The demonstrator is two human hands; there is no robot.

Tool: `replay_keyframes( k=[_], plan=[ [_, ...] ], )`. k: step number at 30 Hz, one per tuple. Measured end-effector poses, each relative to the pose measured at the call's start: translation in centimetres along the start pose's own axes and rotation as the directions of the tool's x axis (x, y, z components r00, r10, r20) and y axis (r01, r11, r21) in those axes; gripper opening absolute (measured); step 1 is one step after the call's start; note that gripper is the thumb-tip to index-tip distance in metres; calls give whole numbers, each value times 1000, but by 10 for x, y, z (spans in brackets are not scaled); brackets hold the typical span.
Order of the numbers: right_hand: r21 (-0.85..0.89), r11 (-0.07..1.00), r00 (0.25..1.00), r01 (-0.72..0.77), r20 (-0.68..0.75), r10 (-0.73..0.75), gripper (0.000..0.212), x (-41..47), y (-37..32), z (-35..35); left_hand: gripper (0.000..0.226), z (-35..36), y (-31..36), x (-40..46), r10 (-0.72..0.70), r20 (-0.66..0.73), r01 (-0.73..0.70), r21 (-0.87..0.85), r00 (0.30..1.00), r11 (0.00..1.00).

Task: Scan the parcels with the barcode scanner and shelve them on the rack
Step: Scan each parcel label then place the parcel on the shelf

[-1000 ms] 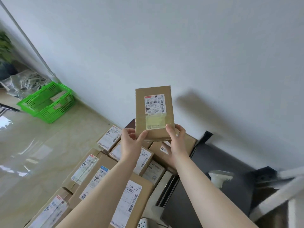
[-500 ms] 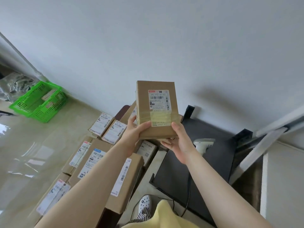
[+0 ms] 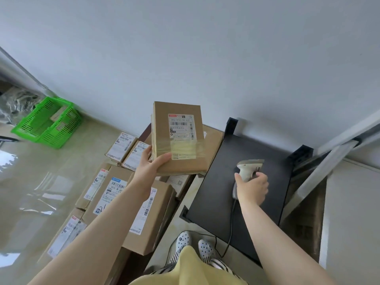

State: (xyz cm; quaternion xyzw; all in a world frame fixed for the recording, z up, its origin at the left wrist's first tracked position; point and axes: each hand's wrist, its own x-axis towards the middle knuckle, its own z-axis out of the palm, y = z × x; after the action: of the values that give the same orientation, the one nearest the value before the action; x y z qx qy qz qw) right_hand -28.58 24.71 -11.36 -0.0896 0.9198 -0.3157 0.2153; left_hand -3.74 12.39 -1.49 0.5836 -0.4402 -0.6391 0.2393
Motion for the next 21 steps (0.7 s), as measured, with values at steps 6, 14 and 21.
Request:
replay_keyframes(
  k=[6, 14, 21],
  plan=[
    [-17, 997, 989, -75, 129, 77, 57, 10, 6, 9, 108, -11, -10, -7, -19, -28, 18, -5, 999, 1000],
    [355, 933, 988, -61, 156, 6, 41, 2, -23, -15, 118, -24, -10, -7, -22, -42, 22, -5, 999, 1000],
    [634, 771, 676, 49, 547, -493, 29, -16, -97, -73, 114, -41, -7, -6, -2, 31, 3, -24, 1000, 1000]
  ],
)
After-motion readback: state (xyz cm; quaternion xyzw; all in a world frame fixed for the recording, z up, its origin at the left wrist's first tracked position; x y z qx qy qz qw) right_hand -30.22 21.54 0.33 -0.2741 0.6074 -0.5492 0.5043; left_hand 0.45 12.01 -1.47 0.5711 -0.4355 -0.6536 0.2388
